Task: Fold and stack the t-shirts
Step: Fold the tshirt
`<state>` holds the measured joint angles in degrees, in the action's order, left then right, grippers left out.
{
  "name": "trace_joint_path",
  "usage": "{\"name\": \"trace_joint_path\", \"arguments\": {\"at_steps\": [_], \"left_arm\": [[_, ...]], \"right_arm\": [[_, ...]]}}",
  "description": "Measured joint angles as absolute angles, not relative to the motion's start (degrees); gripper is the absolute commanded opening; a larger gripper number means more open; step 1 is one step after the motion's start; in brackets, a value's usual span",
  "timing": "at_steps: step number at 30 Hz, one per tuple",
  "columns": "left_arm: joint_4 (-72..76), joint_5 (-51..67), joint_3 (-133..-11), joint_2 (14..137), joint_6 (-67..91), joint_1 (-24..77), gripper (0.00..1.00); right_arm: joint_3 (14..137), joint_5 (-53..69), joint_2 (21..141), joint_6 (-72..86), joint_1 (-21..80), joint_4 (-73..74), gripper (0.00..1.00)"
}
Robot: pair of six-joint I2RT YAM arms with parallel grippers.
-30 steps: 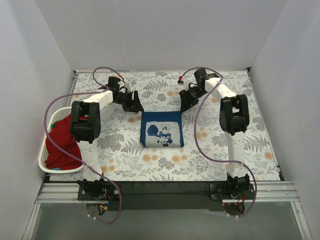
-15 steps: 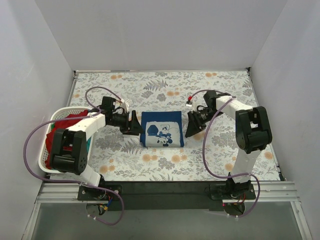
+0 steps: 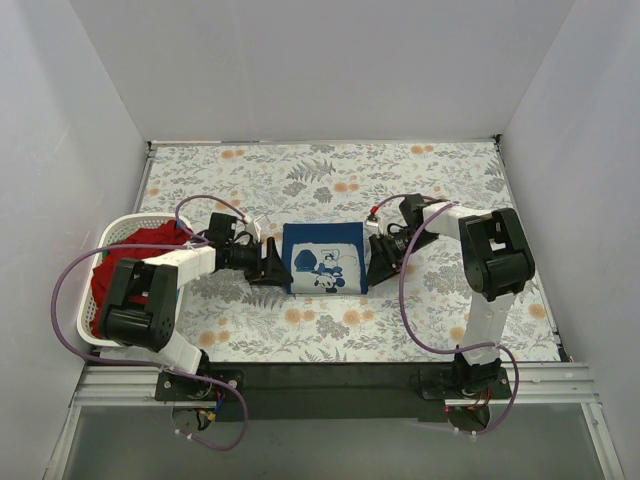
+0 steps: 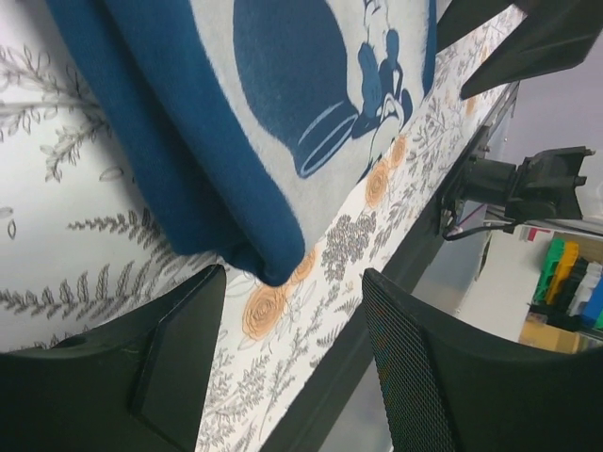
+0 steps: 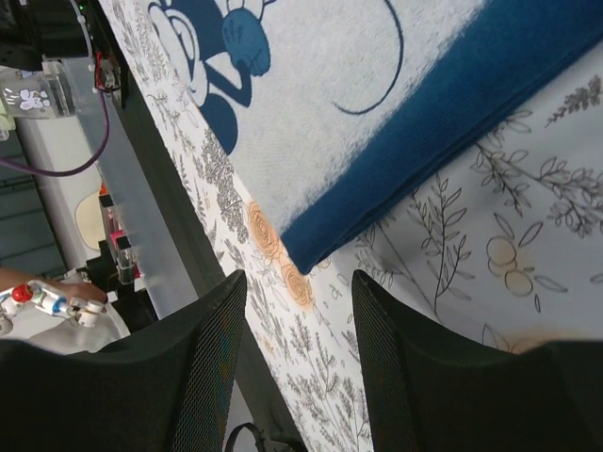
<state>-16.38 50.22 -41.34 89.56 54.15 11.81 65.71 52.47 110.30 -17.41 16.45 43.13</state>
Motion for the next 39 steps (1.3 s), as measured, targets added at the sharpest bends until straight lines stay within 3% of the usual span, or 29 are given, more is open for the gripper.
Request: {"name": "trace_joint_path", "arguments": {"at_steps": [8,10,14,16,17,18,20,35,37,38,39], "left_arm": [[-9.2,50.9,-40.3,90.8,55.1,13.4,0.52],[-8.3,51.2,-39.9,91.1,55.2,13.8,0.48],[-7.8,51.5,-39.3,91.6,55.4,14.1,0.32],[-8.5,51.2,-39.2,91.6,55.2,14.1,0.2],[-9.2,50.9,-39.2,91.6,55.0,14.1,0.16],[-10.2,50.3,-39.4,91.7,54.7,14.1,0.06],[-13.1,49.6,-41.0,92.4,54.3,14.1,0.0],[-25.2,44.5,-50.3,101.5,53.7,14.1,0.02],[-25.7,44.2,-50.0,101.4,53.1,14.1,0.25],[-25.8,44.4,-50.0,101.4,52.5,14.1,0.34],[-26.2,44.3,-50.0,101.3,51.9,14.1,0.49]], "right_arm": [[64.6,52.5,112.9,-15.4,17.3,40.2,0.51],[64.6,52.5,113.0,-15.1,17.3,39.4,0.46],[64.6,52.6,113.0,-14.3,17.3,38.5,0.24],[64.6,52.7,113.0,-14.0,17.3,38.3,0.03],[64.6,52.8,113.0,-13.8,17.3,38.3,0.01],[64.6,52.8,113.0,-13.5,17.3,38.2,0.01],[64.6,52.7,113.0,-13.2,17.3,38.1,0.01],[64.7,48.4,114.6,-11.9,17.3,37.1,0.01],[64.7,48.4,114.6,-11.9,17.3,37.1,0.02],[64.7,48.6,114.6,-11.9,17.3,37.2,0.09],[64.8,48.7,114.6,-11.9,17.3,37.4,0.28]]}}
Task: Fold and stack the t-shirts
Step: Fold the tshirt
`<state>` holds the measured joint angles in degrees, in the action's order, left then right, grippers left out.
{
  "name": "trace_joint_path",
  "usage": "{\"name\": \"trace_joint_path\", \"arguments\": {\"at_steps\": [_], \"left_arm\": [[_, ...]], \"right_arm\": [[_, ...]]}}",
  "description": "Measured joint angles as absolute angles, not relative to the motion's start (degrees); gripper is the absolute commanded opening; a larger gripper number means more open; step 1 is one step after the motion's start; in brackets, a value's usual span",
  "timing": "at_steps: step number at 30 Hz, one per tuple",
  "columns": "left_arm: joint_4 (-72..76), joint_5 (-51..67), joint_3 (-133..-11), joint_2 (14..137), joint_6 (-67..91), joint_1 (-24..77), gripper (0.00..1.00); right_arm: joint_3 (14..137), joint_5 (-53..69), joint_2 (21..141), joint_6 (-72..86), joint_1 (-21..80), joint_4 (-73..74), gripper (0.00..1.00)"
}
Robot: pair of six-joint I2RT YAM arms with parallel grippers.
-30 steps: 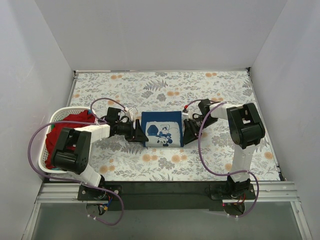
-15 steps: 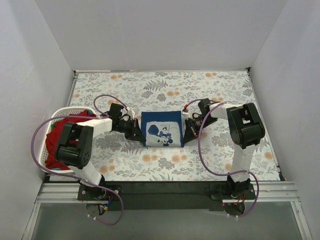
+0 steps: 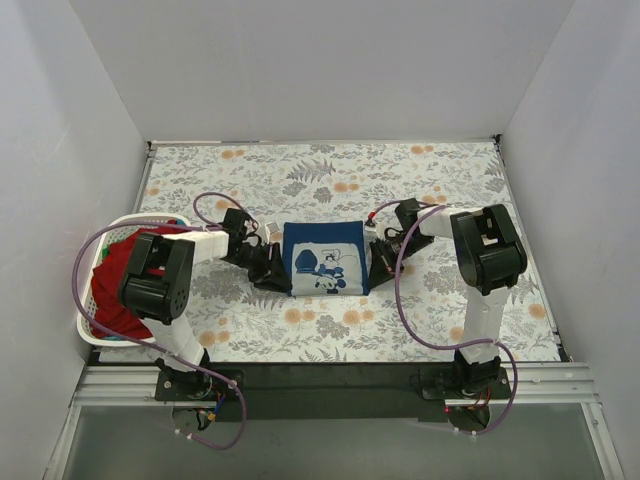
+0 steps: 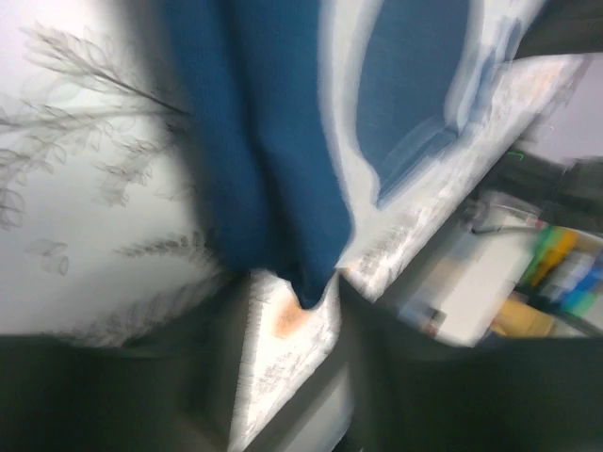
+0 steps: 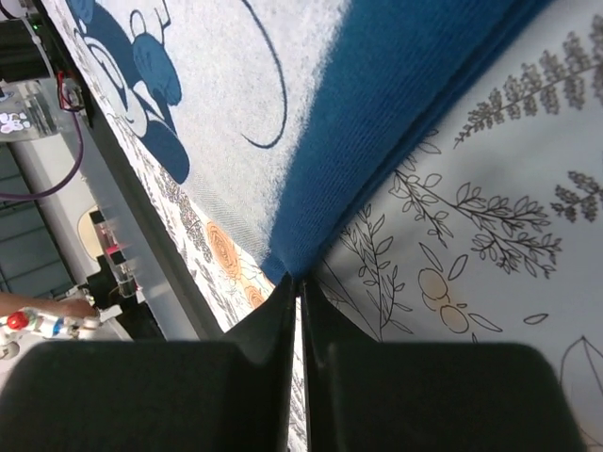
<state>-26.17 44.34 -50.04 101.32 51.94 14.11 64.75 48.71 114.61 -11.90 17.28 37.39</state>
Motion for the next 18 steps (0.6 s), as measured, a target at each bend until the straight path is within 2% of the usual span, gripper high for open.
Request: {"name": "trace_joint_path", "arguments": {"at_steps": [2,3,6,9,12,13,15,17,18], "left_arm": [[-27.4,46.2,-49.9,100.2,51.2,14.0,0.57],[-27.9,46.6,-49.8,98.8,50.8,14.0,0.64],[-28.9,48.1,-49.4,91.6,48.7,14.0,0.7],[-27.6,51.2,-49.4,82.2,47.8,14.0,0.69],[-21.8,55.1,-49.0,76.6,52.0,14.9,0.61],[-19.1,55.9,-48.6,76.4,54.3,15.8,0.55],[-13.2,57.0,-47.4,78.1,59.1,18.4,0.47],[-7.9,57.0,-45.6,81.9,63.8,20.7,0.4],[-5.5,57.0,-44.9,84.4,66.1,21.6,0.4]], "right_arm": [[65.0,49.6,114.4,-12.6,17.3,38.5,0.48],[65.0,50.0,113.6,-13.0,17.3,39.6,0.66],[65.0,48.8,107.5,-15.9,17.3,42.5,0.76],[66.0,48.6,99.8,-17.4,17.2,43.6,0.82],[68.1,52.1,95.6,-15.6,17.4,42.0,0.78],[68.5,53.3,95.4,-14.4,17.7,40.5,0.76],[68.6,55.6,96.4,-11.8,19.0,37.5,0.61],[68.6,57.8,99.5,-8.8,21.1,34.7,0.51],[68.6,58.7,101.4,-6.9,22.3,33.4,0.49]]}}
